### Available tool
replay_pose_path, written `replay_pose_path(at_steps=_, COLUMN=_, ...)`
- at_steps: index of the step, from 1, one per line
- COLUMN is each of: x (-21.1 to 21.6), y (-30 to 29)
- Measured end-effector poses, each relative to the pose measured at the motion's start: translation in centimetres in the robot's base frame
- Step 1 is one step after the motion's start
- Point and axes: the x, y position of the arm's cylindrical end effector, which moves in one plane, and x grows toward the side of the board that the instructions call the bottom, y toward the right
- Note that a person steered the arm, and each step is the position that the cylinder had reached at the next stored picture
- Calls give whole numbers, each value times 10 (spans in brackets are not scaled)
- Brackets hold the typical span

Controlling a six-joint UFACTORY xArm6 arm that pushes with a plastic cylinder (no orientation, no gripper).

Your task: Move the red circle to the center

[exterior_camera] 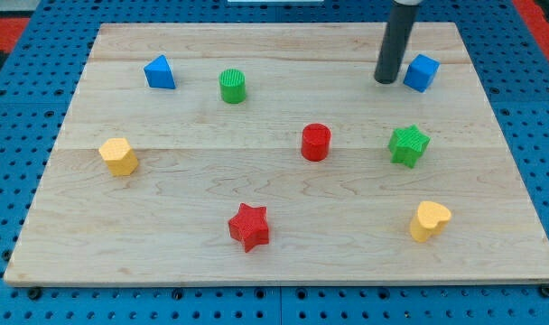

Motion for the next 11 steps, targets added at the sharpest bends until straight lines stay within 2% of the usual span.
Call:
replay_pose_path(at_steps=1, x=31, y=-70)
replay_pose_path(at_steps=2, x=97, y=-22)
replay_pose_path(at_steps=3, x=164, y=-11)
replay_pose_path(at_steps=4, x=179, y=-60)
replay_pose_path(at_steps=5, x=149, y=-87)
replay_pose_path(at_steps=6, x=150, y=-88)
replay_pose_path(at_steps=7, x=161, y=-51)
replay_pose_path(at_steps=8, x=149, y=-49)
replay_pose_path(at_steps=11, x=122, y=-99)
